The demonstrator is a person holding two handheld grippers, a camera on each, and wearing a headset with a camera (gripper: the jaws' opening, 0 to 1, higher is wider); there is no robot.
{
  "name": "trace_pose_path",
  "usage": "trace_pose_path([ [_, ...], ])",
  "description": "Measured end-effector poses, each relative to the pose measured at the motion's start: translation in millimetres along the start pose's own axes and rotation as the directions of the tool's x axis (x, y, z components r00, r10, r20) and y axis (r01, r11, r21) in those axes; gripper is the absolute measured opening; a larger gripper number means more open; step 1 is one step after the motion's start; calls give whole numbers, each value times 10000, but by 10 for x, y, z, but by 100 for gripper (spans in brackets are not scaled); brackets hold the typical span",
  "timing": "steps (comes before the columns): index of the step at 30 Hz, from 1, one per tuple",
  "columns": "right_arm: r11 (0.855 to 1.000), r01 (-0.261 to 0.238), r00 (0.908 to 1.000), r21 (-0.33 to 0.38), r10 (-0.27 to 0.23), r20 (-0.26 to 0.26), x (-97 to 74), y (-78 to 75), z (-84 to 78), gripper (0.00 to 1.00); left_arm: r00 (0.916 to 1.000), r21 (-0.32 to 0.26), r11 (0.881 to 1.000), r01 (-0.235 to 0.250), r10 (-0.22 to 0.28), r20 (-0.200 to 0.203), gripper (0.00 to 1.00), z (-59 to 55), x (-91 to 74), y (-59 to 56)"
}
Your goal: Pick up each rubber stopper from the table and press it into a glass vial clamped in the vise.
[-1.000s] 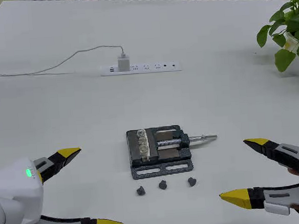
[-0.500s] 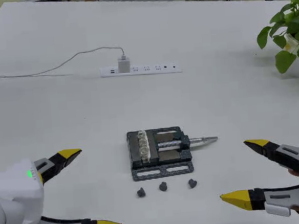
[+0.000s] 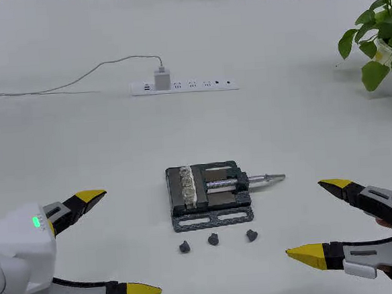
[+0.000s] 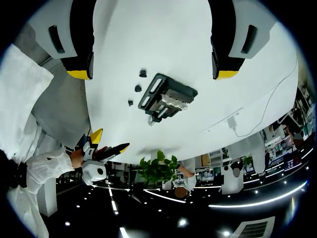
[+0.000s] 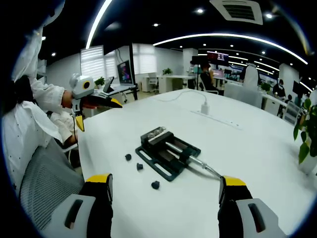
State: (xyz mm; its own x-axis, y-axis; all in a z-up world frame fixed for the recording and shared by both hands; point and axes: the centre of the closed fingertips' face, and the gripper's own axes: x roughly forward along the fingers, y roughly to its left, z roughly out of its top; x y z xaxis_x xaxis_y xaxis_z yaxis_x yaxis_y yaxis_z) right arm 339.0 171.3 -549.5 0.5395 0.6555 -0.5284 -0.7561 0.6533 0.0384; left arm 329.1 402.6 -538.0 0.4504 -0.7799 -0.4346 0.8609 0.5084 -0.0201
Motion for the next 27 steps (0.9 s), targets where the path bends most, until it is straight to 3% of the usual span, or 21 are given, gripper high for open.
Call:
trace_pose_path([
  [14,9993,327,9994,171,-328,56,65,12,-14,79,10000,-36,10000,83,-83,10,99,3,32,-1],
  [27,9932,1019,9947,567,-1023,41,155,-8,-44,67,9998,-71,9998,181,-181,26,99,10,64,11],
])
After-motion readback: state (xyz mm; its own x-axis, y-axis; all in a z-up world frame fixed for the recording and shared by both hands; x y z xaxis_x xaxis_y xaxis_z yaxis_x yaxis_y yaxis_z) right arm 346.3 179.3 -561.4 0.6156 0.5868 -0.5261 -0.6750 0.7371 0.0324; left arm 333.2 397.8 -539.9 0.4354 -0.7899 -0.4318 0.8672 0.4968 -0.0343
